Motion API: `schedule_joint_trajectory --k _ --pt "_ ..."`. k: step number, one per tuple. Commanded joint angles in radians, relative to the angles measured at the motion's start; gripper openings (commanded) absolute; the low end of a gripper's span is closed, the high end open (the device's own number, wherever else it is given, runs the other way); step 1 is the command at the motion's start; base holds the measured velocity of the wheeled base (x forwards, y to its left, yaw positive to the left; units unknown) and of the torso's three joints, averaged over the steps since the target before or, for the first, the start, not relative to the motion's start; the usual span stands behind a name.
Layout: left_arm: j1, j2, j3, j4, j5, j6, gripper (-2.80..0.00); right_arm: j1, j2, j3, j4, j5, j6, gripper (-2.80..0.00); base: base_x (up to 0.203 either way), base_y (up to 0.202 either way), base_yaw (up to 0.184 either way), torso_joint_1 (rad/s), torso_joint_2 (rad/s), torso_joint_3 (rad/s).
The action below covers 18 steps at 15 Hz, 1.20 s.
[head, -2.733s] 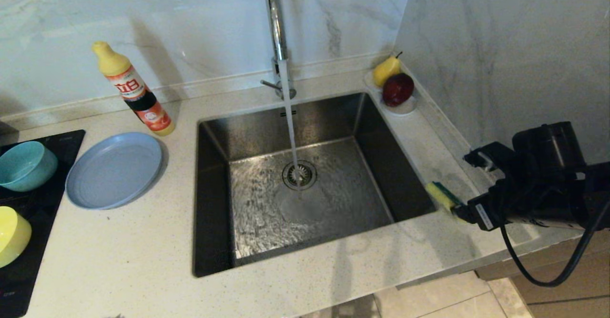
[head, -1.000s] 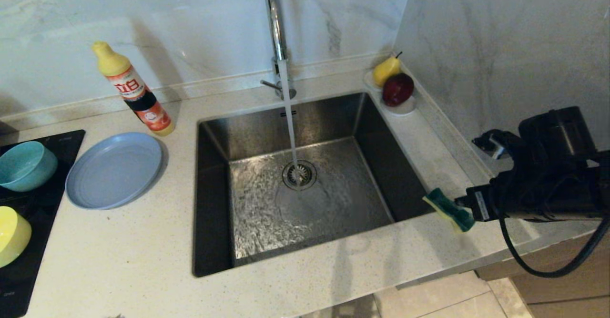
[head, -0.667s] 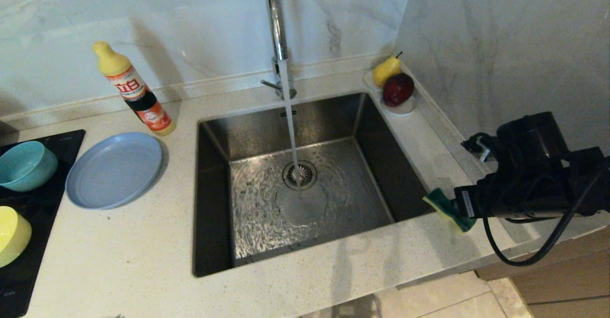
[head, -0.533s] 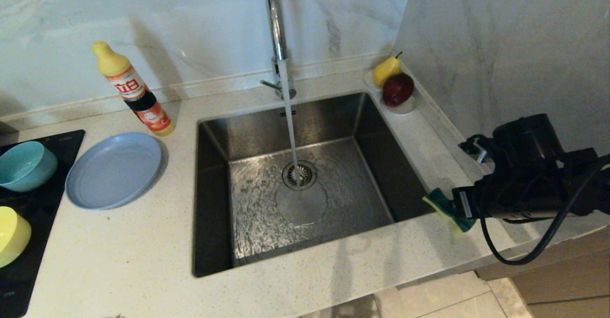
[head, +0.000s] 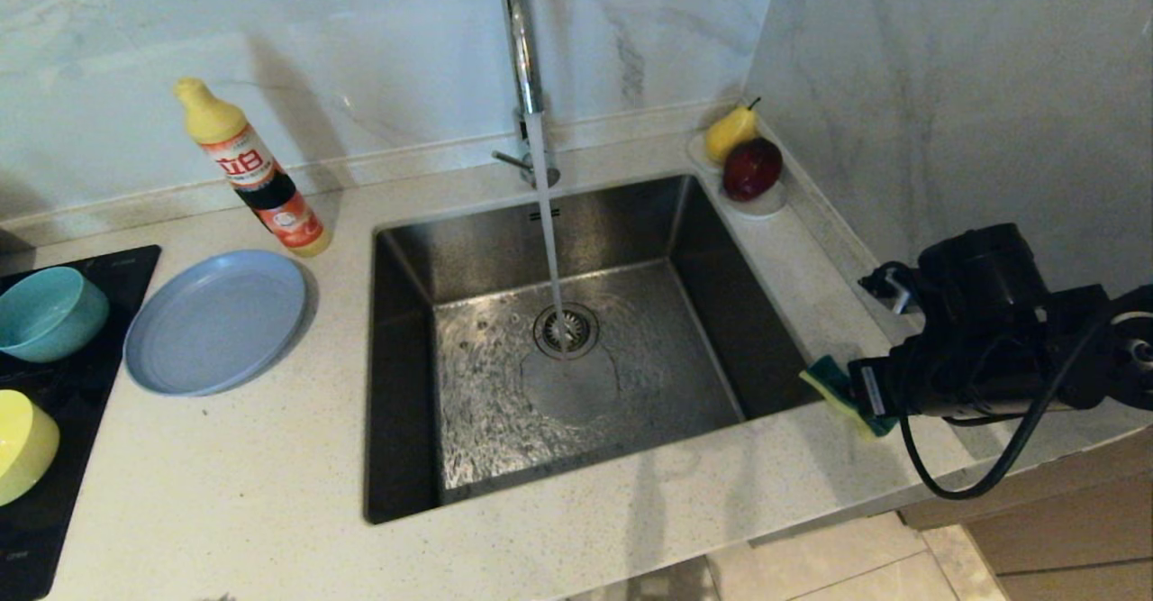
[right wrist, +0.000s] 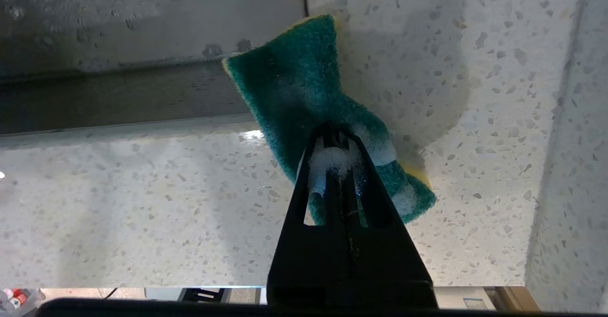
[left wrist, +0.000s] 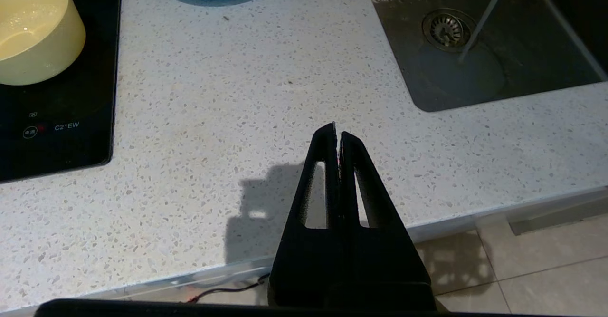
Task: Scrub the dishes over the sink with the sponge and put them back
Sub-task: Turn off the faucet
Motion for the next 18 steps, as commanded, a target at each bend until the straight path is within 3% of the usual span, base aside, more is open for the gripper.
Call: schedule_joint_trajectory --k 1,11,18 --pt "0.000 -0.002 0.002 -0.001 0.001 0.000 -2.80 -0.003 0.019 0.002 0.000 -0.002 0.008 -2.80 0.000 0.000 0.000 0.000 0.00 0.000" --pt "0.000 -0.002 0.002 -0.001 0.001 0.000 -2.80 -0.039 -0.021 -0.001 0.005 -0.017 -0.012 -2.80 0.000 0.000 0.000 0.000 0.00 0.000" --pt "0.000 -0.002 0.002 -0.001 0.001 0.000 -2.80 -0.035 -0.030 0.009 0.011 -0.114 -0.014 -2.80 0.000 0.000 0.000 0.000 0.00 0.000"
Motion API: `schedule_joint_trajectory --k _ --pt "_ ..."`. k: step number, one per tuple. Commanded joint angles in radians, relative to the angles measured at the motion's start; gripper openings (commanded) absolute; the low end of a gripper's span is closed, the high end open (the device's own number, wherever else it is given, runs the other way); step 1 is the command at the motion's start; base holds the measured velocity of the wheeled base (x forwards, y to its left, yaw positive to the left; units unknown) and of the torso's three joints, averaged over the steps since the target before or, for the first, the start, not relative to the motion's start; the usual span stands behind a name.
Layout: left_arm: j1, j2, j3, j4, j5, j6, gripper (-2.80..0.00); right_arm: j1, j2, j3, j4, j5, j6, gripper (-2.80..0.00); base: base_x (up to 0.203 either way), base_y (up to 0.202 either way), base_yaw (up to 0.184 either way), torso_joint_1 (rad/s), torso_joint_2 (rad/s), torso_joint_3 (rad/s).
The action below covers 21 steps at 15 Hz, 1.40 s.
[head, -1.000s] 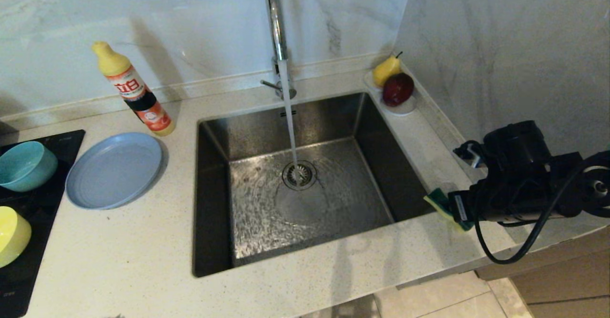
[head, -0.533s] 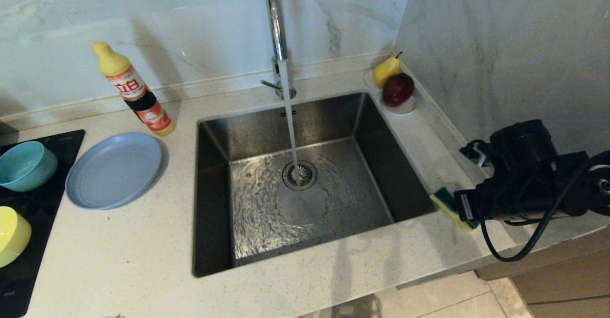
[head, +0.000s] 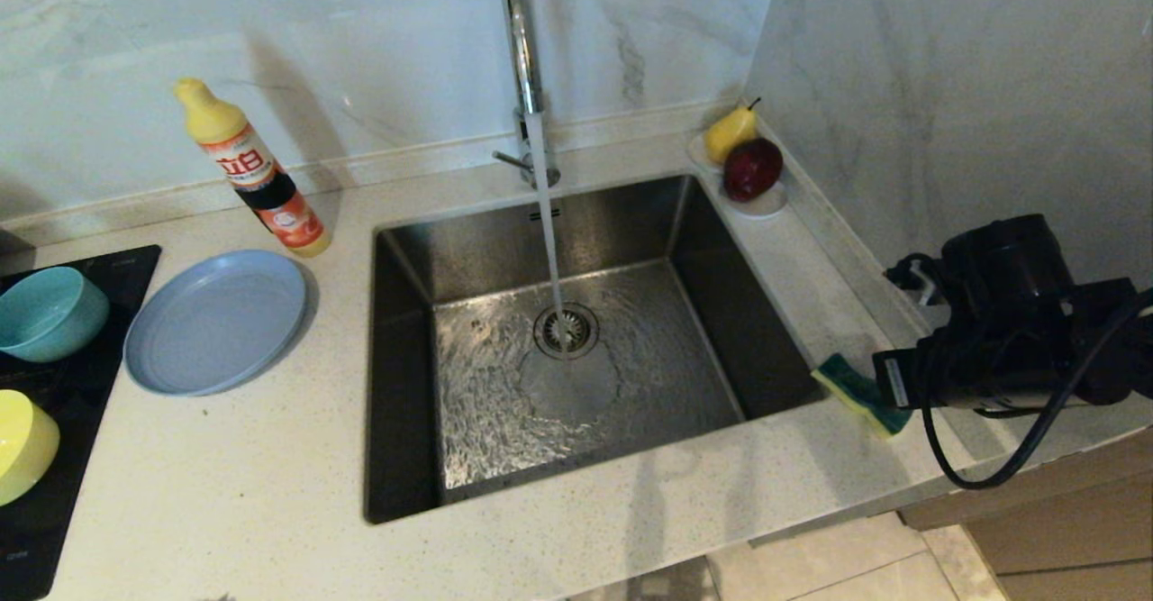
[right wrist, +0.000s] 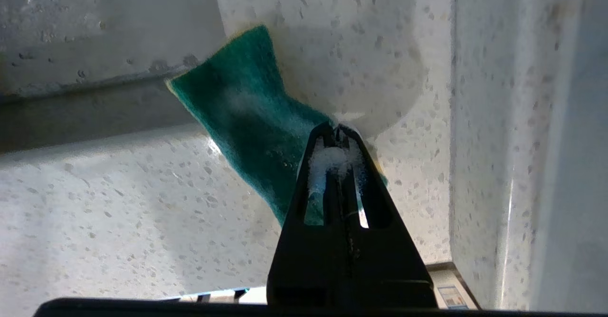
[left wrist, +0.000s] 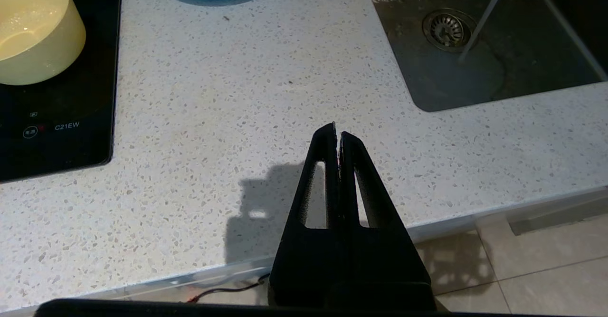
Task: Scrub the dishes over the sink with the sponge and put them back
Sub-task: Turn off the faucet
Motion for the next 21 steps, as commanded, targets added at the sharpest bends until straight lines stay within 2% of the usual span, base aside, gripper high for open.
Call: schedule_joint_trajectory --k 1,9,19,21 --pt "0.000 -0.002 0.002 0.000 0.001 0.000 -2.80 0.001 -0.004 0.009 0.002 -0.022 0.003 -2.80 0.000 0.000 0.000 0.000 0.00 0.000" --pt "0.000 -0.002 0.002 0.000 0.001 0.000 -2.80 0.042 -0.059 0.009 0.002 0.013 0.011 -2.80 0.000 0.000 0.000 0.000 0.00 0.000" --pt "0.000 -0.002 0.002 0.000 0.001 0.000 -2.80 0.097 -0.010 0.016 0.032 0.050 0.020 -2.80 0.000 0.000 0.000 0.000 0.00 0.000" --pt "0.000 -0.002 0.002 0.000 0.001 0.000 -2.80 0.097 0.016 0.015 0.027 0.049 0.045 -2.80 0.000 0.000 0.000 0.000 0.00 0.000"
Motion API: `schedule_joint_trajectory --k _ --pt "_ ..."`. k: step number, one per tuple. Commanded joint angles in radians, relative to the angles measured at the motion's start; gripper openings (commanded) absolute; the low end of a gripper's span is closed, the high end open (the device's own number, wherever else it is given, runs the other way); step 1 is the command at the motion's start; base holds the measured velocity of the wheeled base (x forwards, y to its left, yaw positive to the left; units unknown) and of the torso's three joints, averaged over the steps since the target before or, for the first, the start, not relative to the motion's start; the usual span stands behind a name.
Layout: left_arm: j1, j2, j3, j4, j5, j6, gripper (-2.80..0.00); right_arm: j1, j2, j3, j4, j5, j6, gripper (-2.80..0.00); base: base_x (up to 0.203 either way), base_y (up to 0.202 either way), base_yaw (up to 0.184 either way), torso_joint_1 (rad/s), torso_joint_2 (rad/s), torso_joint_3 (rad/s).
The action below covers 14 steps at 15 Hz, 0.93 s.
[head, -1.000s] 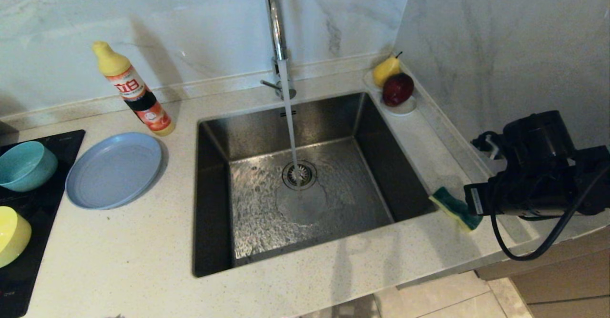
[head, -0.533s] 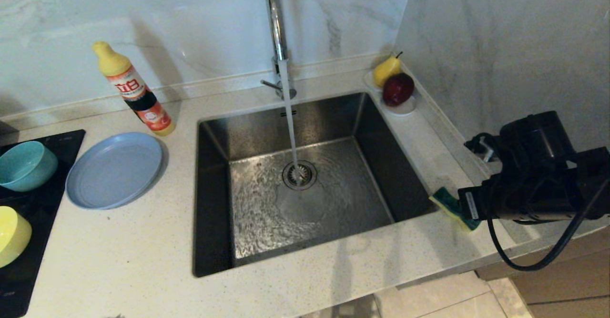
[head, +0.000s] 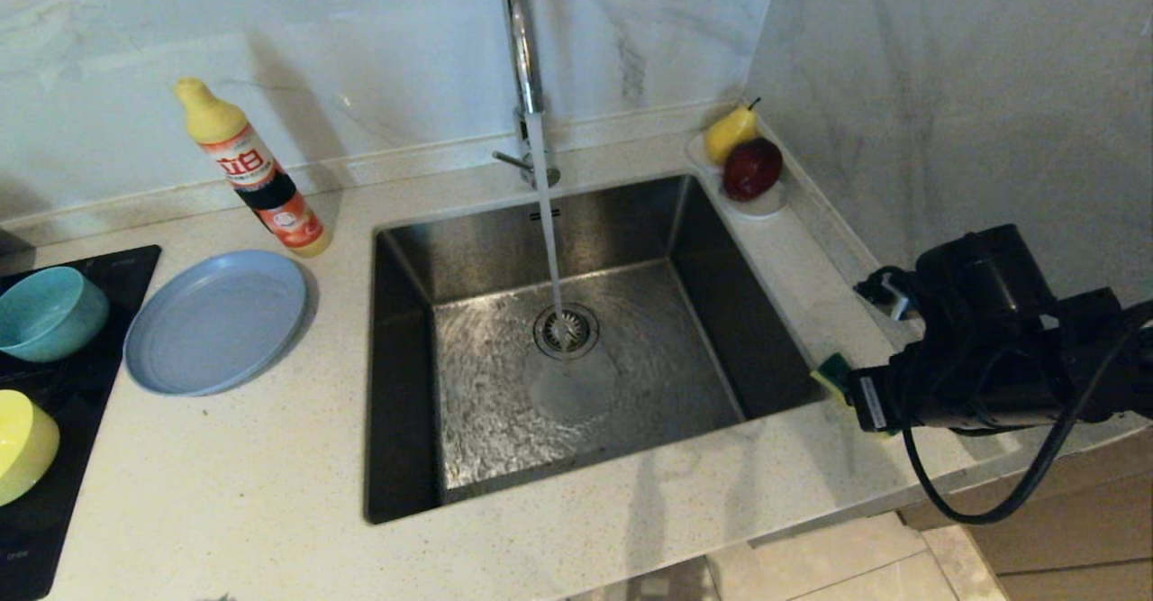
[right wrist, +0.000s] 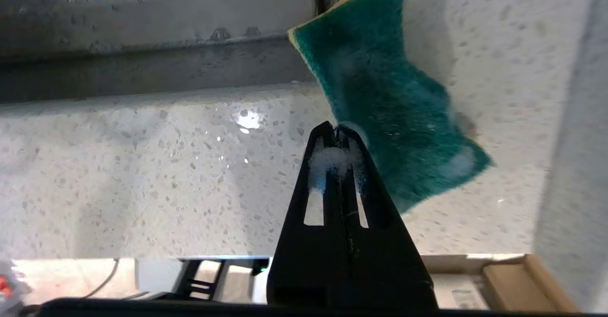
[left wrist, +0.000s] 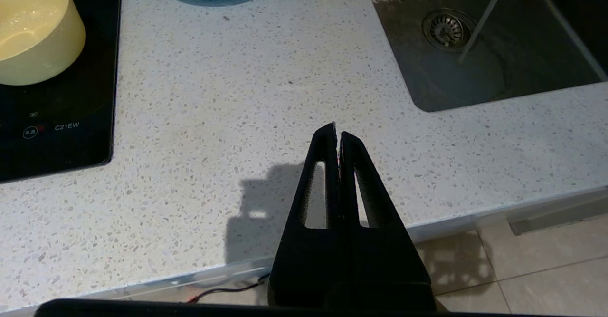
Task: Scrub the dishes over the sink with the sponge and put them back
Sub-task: Turn off the faucet
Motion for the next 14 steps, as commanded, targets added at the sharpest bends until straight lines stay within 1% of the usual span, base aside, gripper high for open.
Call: schedule_joint_trajectory --k 1,7,12,14 --pt "0.000 -0.002 0.002 0.000 0.001 0.000 -2.80 0.001 0.038 -0.001 -0.004 -0.001 0.015 -2.80 0.000 0.000 0.000 0.000 0.00 0.000" --pt "0.000 -0.002 0.002 0.000 0.001 0.000 -2.80 -0.014 0.055 -0.032 -0.007 -0.001 0.018 -2.80 0.000 0.000 0.000 0.000 0.00 0.000" --pt "0.000 -0.002 0.002 0.000 0.001 0.000 -2.80 -0.048 0.085 -0.059 -0.010 -0.005 0.017 -2.80 0.000 0.000 0.000 0.000 0.00 0.000" --pt "-0.001 -0.002 0.002 0.000 0.001 0.000 -2.80 -0.051 0.086 -0.059 -0.033 -0.009 0.018 -2.80 0.000 0.000 0.000 0.000 0.00 0.000"
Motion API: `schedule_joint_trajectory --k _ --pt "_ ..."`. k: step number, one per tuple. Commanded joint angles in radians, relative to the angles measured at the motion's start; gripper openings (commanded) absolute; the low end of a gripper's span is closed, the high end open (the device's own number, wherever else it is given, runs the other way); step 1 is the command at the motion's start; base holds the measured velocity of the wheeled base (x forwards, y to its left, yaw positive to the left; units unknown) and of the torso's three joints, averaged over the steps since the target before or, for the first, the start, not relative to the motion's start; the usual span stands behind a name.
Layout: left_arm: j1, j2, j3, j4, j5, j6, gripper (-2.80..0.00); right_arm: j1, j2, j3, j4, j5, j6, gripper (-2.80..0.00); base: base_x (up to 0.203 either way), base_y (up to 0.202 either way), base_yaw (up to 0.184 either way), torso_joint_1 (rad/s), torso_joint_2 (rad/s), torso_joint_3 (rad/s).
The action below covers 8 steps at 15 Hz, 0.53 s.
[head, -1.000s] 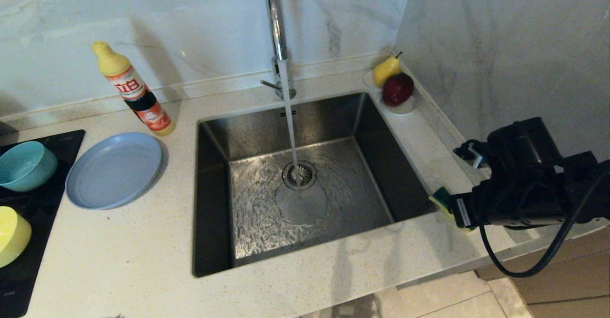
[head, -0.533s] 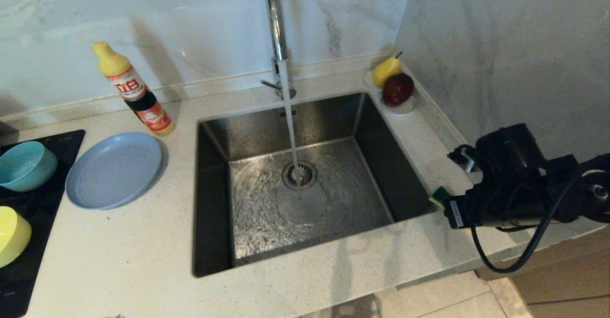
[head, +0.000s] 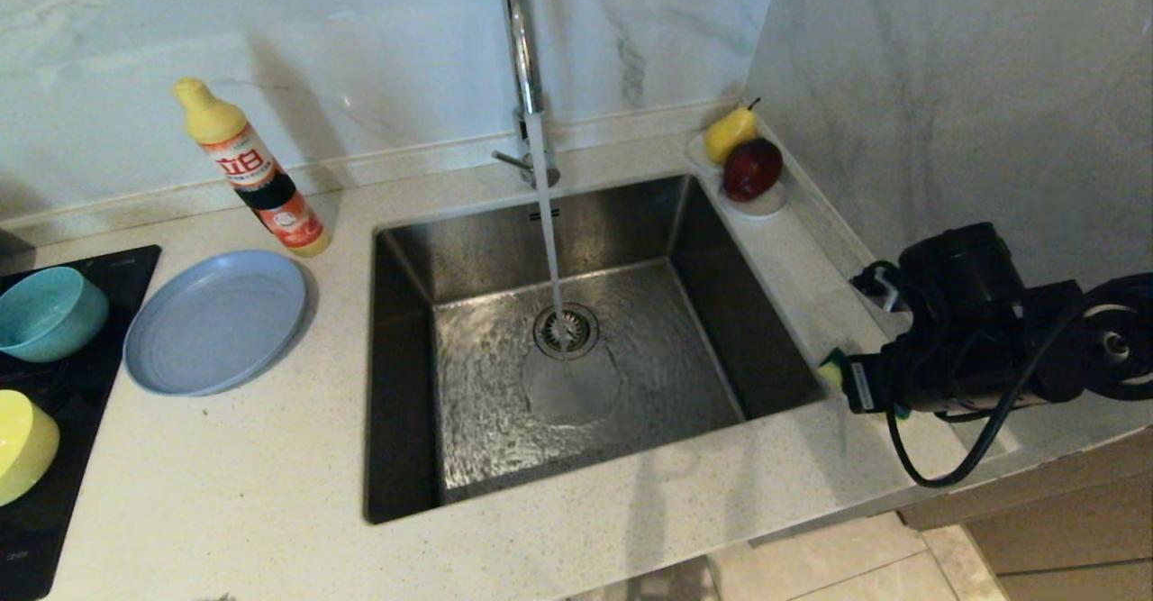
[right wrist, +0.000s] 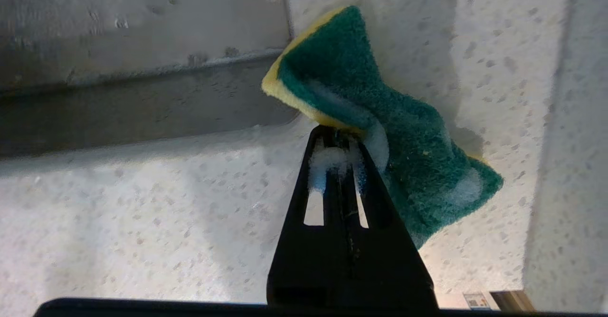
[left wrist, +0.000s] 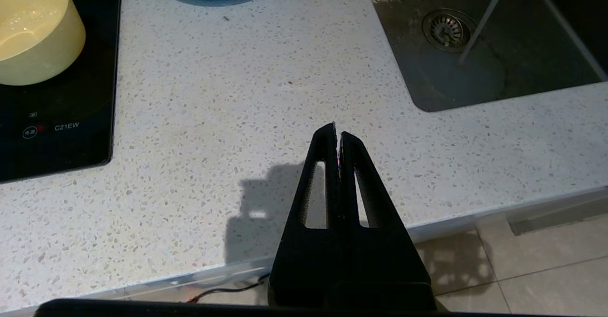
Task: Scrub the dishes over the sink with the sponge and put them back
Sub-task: Turn off the faucet
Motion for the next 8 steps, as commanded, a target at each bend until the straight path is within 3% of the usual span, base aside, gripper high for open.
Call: schedule_joint_trajectory --k 1,8 --pt "0.000 -0.002 0.002 0.000 0.001 0.000 -2.80 -0.004 0.004 -0.003 -0.041 0.004 -0.002 -2.80 0.000 0.000 0.000 0.000 0.00 0.000" --pt "0.000 -0.002 0.002 0.000 0.001 0.000 -2.80 0.015 0.045 -0.056 -0.047 0.006 0.018 -2.80 0.000 0.000 0.000 0.000 0.00 0.000"
